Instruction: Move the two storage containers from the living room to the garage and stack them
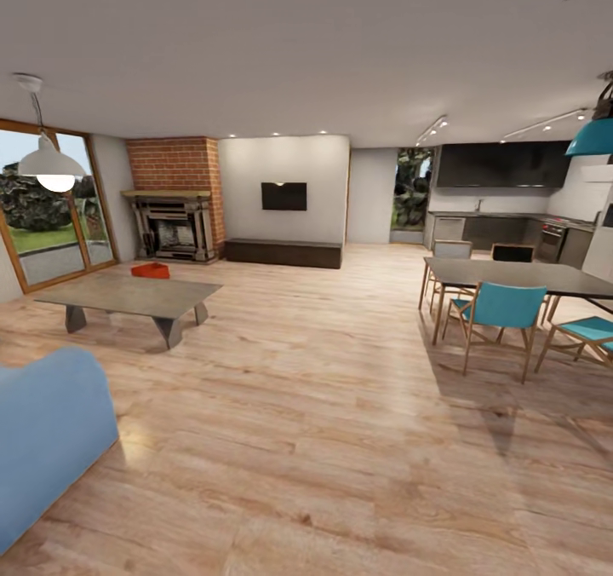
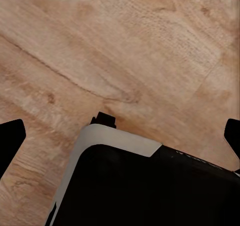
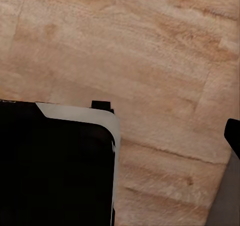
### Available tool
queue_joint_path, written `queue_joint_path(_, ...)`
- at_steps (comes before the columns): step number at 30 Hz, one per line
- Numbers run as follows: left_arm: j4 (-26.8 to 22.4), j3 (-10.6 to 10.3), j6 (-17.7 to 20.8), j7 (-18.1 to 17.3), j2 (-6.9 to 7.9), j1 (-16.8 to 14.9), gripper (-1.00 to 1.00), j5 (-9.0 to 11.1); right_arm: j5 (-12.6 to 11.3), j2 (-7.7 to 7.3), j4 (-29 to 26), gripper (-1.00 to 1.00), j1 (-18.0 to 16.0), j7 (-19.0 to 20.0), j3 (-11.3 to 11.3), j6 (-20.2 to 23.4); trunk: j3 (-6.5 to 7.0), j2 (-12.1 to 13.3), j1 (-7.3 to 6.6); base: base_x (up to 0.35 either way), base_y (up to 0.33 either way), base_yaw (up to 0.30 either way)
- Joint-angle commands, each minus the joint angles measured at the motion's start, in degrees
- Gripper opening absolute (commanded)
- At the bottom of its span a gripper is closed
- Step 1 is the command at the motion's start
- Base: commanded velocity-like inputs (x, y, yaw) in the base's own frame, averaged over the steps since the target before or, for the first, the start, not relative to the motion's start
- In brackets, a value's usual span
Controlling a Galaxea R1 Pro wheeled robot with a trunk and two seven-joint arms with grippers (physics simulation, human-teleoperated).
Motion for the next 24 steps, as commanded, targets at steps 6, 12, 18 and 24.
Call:
queue_joint_path(6, 0.07, 0.44, -0.17, -0.13, 0.00, -0.03, 1.00, 0.05, -0.43, 0.03, 0.16, 1.00, -0.07, -0.02, 0.50, -0.22, -0.09, -0.07, 0.05, 0.324, 0.000, -0.001)
queue_joint_path(12, 0.07, 0.44, -0.09, -0.13, 0.00, -0.03, 1.00, 0.05, -0.43, 0.03, 0.16, 1.00, -0.07, 0.02, 0.56, -0.12, -0.09, -0.07, 0.05, 0.324, 0.000, 0.000)
queue_joint_path(18, 0.07, 0.44, -0.02, -0.12, 0.00, -0.04, 1.00, 0.05, -0.43, 0.03, 0.16, 1.00, -0.07, 0.02, 0.55, -0.18, -0.09, -0.07, 0.05, 0.324, 0.000, 0.000)
queue_joint_path(24, 0.07, 0.44, 0.02, -0.13, 0.08, -0.05, 1.00, 0.05, -0.43, 0.03, 0.16, 1.00, -0.07, 0.00, 0.55, -0.20, -0.09, -0.07, 0.05, 0.324, 0.000, 0.000)
